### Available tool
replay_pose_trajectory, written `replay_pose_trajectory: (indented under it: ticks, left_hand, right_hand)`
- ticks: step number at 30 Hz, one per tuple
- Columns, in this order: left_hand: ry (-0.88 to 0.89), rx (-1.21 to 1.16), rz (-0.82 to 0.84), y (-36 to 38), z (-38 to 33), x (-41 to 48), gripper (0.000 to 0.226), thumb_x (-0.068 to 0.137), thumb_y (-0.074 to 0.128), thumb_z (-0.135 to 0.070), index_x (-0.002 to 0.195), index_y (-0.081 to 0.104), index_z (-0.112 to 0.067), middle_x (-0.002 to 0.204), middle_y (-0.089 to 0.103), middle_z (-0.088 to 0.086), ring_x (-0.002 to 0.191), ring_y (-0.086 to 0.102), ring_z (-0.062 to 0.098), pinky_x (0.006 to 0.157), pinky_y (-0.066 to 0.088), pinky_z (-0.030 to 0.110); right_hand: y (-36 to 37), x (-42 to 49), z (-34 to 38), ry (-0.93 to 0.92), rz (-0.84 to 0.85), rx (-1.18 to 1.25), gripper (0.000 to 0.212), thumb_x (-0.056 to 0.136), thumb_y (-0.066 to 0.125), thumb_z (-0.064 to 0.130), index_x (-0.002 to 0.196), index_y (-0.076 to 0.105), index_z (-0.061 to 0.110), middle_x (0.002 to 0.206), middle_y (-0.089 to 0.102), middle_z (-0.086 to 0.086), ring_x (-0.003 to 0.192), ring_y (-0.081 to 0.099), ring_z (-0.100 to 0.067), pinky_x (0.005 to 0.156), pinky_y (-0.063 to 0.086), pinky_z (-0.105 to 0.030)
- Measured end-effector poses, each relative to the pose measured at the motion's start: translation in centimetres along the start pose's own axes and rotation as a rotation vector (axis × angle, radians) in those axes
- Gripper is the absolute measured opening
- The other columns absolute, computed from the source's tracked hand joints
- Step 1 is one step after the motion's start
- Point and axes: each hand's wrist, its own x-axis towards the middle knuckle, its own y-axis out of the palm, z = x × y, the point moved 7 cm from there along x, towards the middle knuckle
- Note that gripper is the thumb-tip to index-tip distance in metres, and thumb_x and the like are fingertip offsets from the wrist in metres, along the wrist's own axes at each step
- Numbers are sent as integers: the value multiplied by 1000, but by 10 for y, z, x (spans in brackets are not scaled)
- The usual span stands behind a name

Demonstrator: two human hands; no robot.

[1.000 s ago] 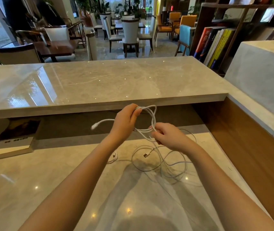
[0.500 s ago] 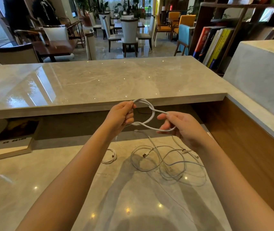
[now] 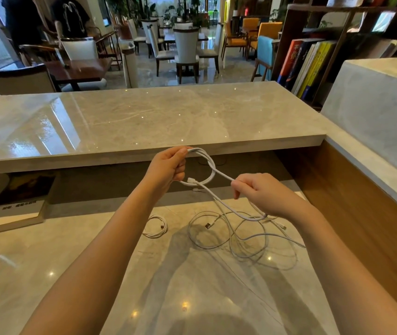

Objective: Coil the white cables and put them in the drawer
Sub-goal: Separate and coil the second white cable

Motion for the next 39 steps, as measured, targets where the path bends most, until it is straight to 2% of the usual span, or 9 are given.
replay_pose_trajectory:
  ticks: [5,12,15,20,23,27,30,34,39]
  left_hand:
    - [209,380,-11,2,-22,-3,22,98,43,-20,106,63,-19,55,46,-9,47,40,4,47,38,19]
    - [168,64,-122,-12,-11,-2,24,100,38,-18,114,58,-12,60,40,-4,50,36,7,47,36,20]
    - [162,79,-152,-14,-2,-3,23,100,39,-18,109,60,-13,61,39,-2,50,35,8,47,33,21]
    - [171,90,-183,-18,-7,-3,23,100,39,-20,108,60,-16,61,39,-2,50,35,8,46,33,19]
    - [64,-334,-149,-8,-3,-4,24,101,36,-21,108,56,-10,61,36,-3,47,30,6,42,28,16]
    - [-78,-671,-104,29,5,-18,21,99,38,-19,99,56,-9,59,35,-4,43,29,4,38,26,14]
    - [-64,-579,-83,50,7,-29,22,100,38,-19,100,58,-10,60,34,-2,44,29,5,39,27,15]
    - [55,-280,-161,53,-1,-34,26,100,36,-21,113,57,-12,58,35,-3,48,30,6,45,29,18]
    - [69,-131,-141,65,-3,-33,25,100,38,-23,112,58,-15,58,40,-4,50,38,7,50,37,21]
  right_hand:
    - [3,-2,-2,8,-45,-149,35,97,41,38,77,60,16,61,51,3,56,46,-11,54,38,-25]
    - [8,-13,1,-50,-32,1343,22,95,42,19,88,58,6,56,45,-2,48,42,-13,55,47,-26]
    - [12,-10,-5,25,-39,1084,29,100,35,19,92,58,4,49,34,2,44,27,-10,43,29,-22]
    - [10,-9,-11,87,-23,655,28,100,37,22,93,61,10,51,40,6,41,30,-5,40,26,-18]
    - [12,-4,-10,77,-144,529,27,99,38,22,88,61,15,61,46,5,53,41,-7,50,34,-19]
    - [27,12,-12,93,-93,-80,27,97,44,32,102,68,21,94,52,3,96,45,-16,77,37,-29]
    - [26,15,-7,171,-67,187,18,92,56,18,103,69,14,89,66,-8,80,61,-18,67,51,-26]
    - [23,6,5,167,52,806,24,87,59,5,111,60,7,101,70,-14,93,69,-21,82,57,-29]
    - [18,1,-3,233,-154,832,23,96,49,23,112,59,11,89,69,-3,72,69,-6,72,54,-23]
